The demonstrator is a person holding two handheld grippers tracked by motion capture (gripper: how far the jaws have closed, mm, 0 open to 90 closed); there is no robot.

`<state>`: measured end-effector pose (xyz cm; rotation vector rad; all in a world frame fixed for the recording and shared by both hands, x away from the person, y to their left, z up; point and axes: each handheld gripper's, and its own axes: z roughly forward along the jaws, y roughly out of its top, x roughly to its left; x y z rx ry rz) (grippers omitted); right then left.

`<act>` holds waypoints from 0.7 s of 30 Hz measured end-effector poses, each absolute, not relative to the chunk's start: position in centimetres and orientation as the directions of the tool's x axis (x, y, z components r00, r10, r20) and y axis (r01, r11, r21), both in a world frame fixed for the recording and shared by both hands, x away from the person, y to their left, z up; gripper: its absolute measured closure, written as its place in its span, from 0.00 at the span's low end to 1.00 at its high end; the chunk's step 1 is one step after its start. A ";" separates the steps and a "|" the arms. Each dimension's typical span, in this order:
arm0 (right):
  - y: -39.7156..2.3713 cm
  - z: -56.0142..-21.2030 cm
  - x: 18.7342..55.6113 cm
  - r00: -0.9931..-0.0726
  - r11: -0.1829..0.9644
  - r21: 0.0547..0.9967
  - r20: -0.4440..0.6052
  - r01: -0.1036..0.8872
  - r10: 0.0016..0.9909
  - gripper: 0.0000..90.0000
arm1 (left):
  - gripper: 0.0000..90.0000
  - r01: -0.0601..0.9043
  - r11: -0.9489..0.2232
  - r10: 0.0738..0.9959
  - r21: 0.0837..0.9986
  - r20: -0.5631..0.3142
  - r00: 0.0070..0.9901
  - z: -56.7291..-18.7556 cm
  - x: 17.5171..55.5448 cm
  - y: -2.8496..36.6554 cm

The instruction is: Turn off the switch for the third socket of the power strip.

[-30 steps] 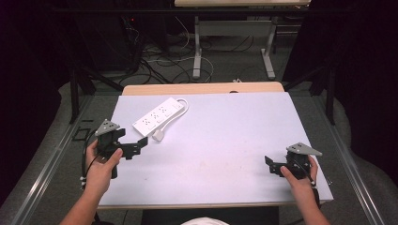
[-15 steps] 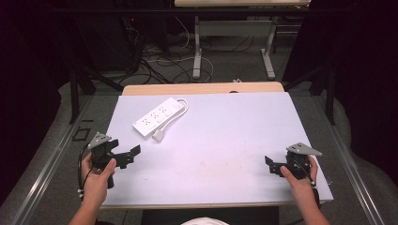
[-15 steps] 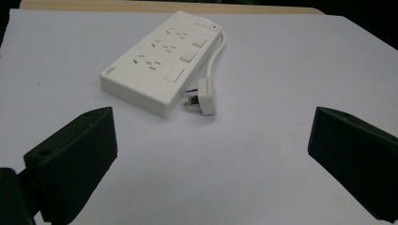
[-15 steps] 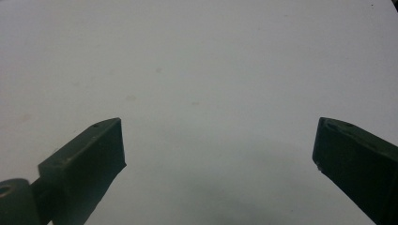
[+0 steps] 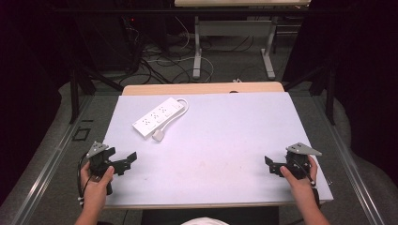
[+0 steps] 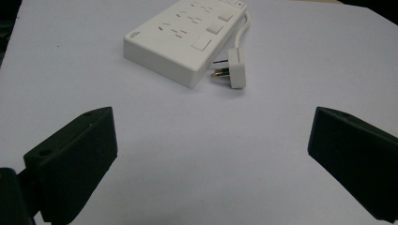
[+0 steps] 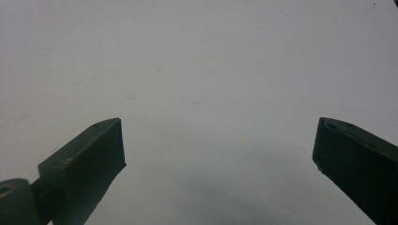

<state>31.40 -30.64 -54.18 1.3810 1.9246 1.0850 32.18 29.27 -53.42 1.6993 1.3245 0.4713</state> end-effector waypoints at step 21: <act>-30.7 -54.3 31.6 -0.337 0.155 0.847 0.031 0.509 0.941 0.02 | 0.02 0.603 -0.078 0.923 0.794 -0.171 0.344 -55.1 32.7 29.3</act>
